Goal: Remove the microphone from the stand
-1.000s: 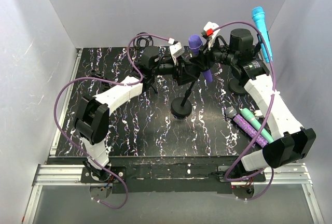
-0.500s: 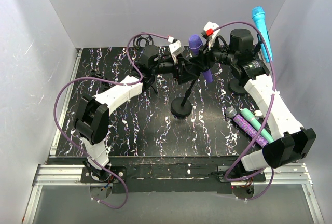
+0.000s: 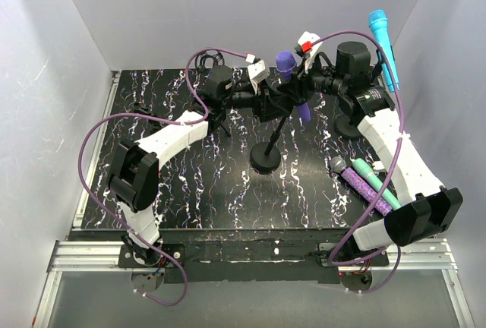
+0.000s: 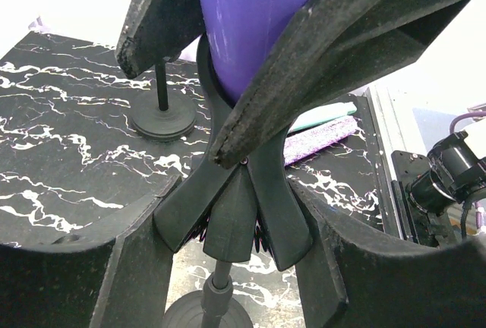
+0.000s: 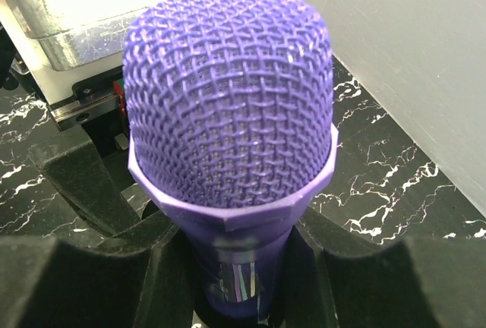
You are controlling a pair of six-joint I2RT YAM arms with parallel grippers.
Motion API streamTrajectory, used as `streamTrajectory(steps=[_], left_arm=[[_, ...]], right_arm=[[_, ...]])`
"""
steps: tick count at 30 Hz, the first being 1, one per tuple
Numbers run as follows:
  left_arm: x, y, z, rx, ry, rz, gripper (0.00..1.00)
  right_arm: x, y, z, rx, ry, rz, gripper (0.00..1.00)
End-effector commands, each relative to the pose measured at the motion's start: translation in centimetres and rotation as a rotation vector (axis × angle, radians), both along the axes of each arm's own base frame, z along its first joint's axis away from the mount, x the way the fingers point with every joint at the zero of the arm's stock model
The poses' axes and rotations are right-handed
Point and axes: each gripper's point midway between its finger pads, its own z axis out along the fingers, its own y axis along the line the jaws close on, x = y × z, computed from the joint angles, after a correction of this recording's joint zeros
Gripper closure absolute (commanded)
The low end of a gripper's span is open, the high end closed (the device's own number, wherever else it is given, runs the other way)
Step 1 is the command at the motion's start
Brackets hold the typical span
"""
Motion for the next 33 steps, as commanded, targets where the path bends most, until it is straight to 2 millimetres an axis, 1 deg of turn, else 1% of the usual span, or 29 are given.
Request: streamTrajectory(steps=[1, 2, 3, 4, 5, 9, 12, 14, 17, 19, 20, 22, 23, 28, 29, 30, 33], left_arm=[[-1.2, 0.5, 4.4, -0.05, -0.099, -0.027, 0.96], [-1.2, 0.5, 4.4, -0.052, -0.094, -0.028, 0.88], [-1.2, 0.5, 4.7, -0.057, -0.094, -0.019, 0.72], [-0.9, 0.6, 5.1, -0.066, -0.099, 0.002, 0.58], [-0.8, 0.7, 5.6, -0.075, -0.103, 0.014, 0.52], [-0.7, 0.8, 6.4, -0.075, -0.118, 0.028, 0.48], [-0.9, 1.0, 6.2, -0.069, -0.114, 0.029, 0.41], [-1.1, 1.1, 5.8, -0.064, -0.108, 0.027, 0.4], [-1.1, 1.1, 5.9, -0.065, -0.109, 0.03, 0.39], [-1.0, 1.1, 6.0, -0.064, -0.12, 0.03, 0.41], [-1.0, 1.1, 5.9, -0.058, -0.12, 0.027, 0.45], [-0.9, 1.0, 5.6, -0.046, -0.124, 0.021, 0.59], [-1.0, 1.0, 5.4, -0.04, -0.125, 0.015, 0.65], [-1.3, 1.0, 3.7, -0.004, -0.106, -0.011, 0.85], [-1.3, 1.0, 3.4, 0.0, -0.1, -0.012, 0.91], [-1.4, 1.0, 3.3, 0.001, -0.102, -0.014, 1.0], [-1.5, 1.0, 2.9, 0.006, -0.097, -0.022, 1.0]], right_arm=[[-0.7, 0.6, 3.1, 0.055, -0.02, 0.025, 0.99], [-0.6, 0.6, 3.1, 0.054, -0.022, 0.024, 0.99], [-0.6, 0.6, 3.0, 0.052, -0.022, 0.024, 0.99], [-0.6, 0.7, 2.8, 0.051, -0.018, 0.026, 0.99], [-0.5, 0.6, 2.7, 0.048, -0.017, 0.023, 0.99], [-0.6, 0.6, 2.2, 0.046, -0.007, 0.023, 0.99], [-0.6, 0.5, 2.2, 0.046, -0.008, 0.021, 0.99], [-0.6, 0.6, 2.3, 0.045, -0.012, 0.022, 0.99], [-0.5, 0.5, 2.1, 0.043, -0.008, 0.019, 0.99], [-0.5, 0.5, 2.1, 0.042, -0.007, 0.019, 0.99], [-0.5, 0.5, 2.1, 0.042, -0.009, 0.019, 0.99], [-0.5, 0.6, 2.1, 0.043, -0.008, 0.02, 0.99], [-0.5, 0.5, 2.2, 0.045, -0.01, 0.019, 0.99], [-0.6, 0.6, 2.6, 0.051, -0.021, 0.023, 0.99], [-0.6, 0.6, 2.6, 0.05, -0.021, 0.022, 0.99], [-0.6, 0.6, 2.7, 0.052, -0.023, 0.021, 0.99], [-0.5, 0.6, 2.6, 0.052, -0.023, 0.021, 0.99]])
